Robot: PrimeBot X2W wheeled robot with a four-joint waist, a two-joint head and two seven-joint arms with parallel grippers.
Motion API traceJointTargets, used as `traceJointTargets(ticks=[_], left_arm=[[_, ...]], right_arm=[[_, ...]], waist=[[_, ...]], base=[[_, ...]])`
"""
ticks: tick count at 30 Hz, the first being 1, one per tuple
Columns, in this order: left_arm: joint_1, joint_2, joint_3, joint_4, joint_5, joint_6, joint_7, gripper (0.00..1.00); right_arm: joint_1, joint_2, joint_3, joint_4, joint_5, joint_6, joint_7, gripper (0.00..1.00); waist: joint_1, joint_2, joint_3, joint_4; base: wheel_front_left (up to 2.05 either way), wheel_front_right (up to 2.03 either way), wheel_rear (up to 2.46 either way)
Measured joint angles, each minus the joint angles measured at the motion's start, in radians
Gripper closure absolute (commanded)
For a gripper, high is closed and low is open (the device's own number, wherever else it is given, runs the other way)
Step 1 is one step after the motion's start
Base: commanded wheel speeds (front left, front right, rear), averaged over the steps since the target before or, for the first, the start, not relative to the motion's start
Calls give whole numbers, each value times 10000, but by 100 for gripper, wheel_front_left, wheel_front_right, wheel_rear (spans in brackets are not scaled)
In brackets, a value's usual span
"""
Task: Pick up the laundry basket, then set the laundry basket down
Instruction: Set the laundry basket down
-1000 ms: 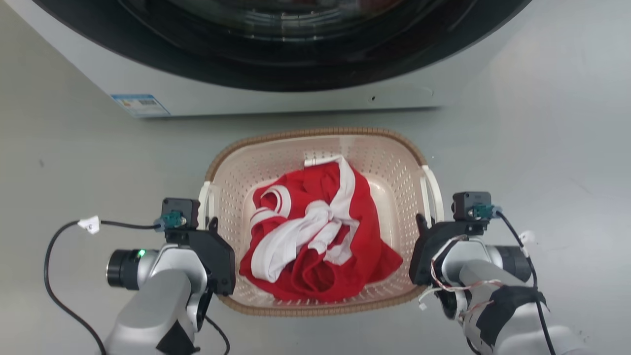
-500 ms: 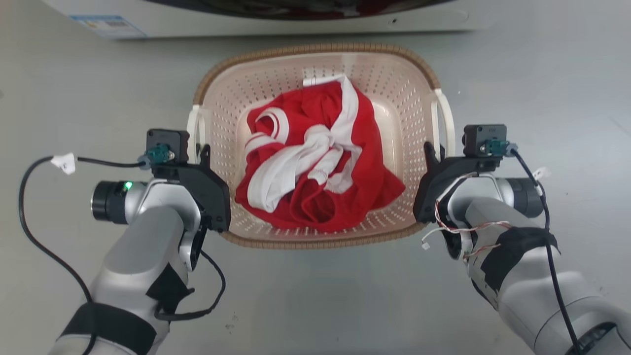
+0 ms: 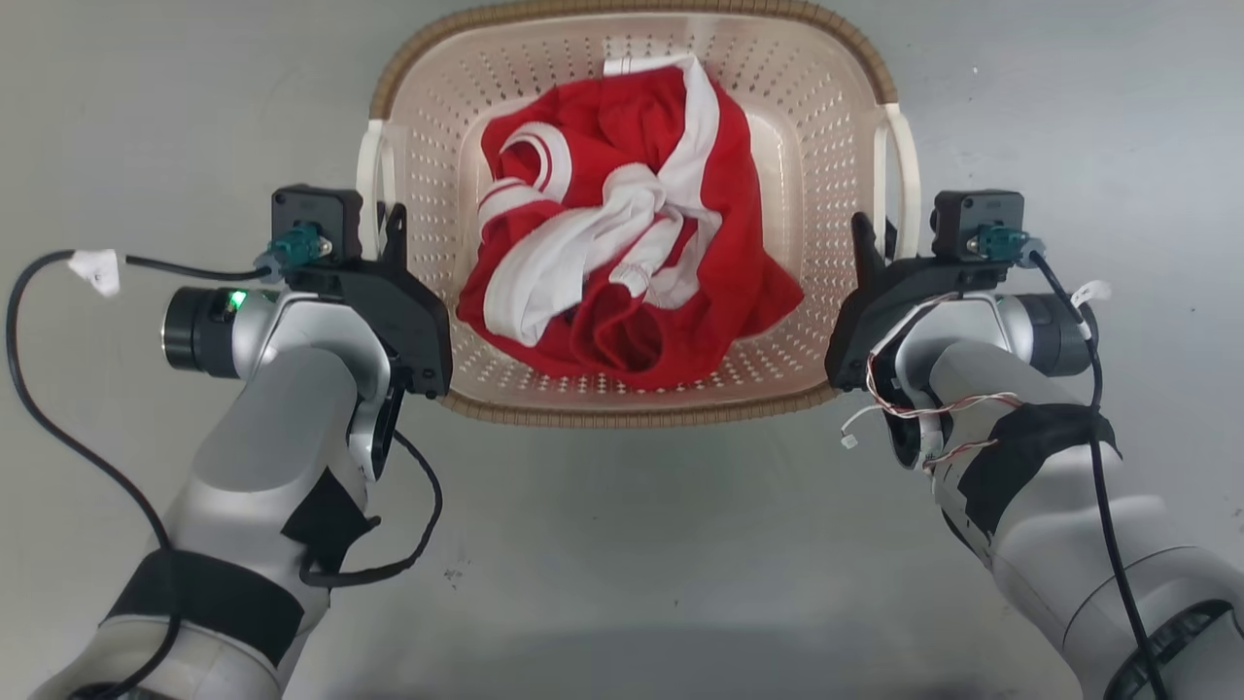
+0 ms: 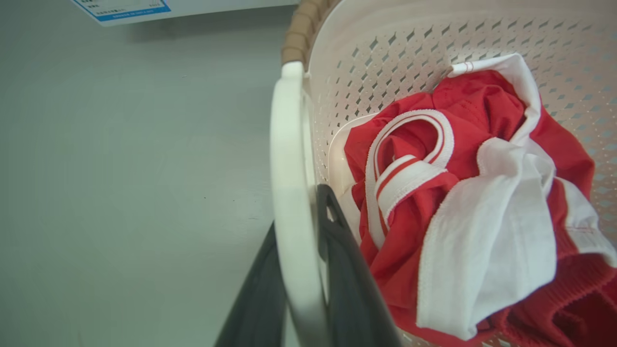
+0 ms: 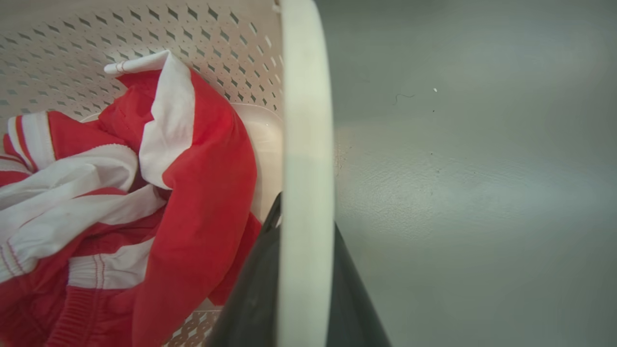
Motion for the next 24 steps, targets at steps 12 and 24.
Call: traceJointTargets(ticks=[12, 24], left_arm=[[-389, -69, -2, 173, 42, 0, -318, 100], [-436, -190, -111, 596, 127, -12, -562, 0]], right_arm=[[-442, -56, 44, 36, -86, 0, -337, 100], [-325, -29, 117, 111, -94, 0, -410, 0]], waist=[[-1, -1, 366, 165], [3, 0, 190, 219]], base=[[0, 0, 0], [0, 0, 0]])
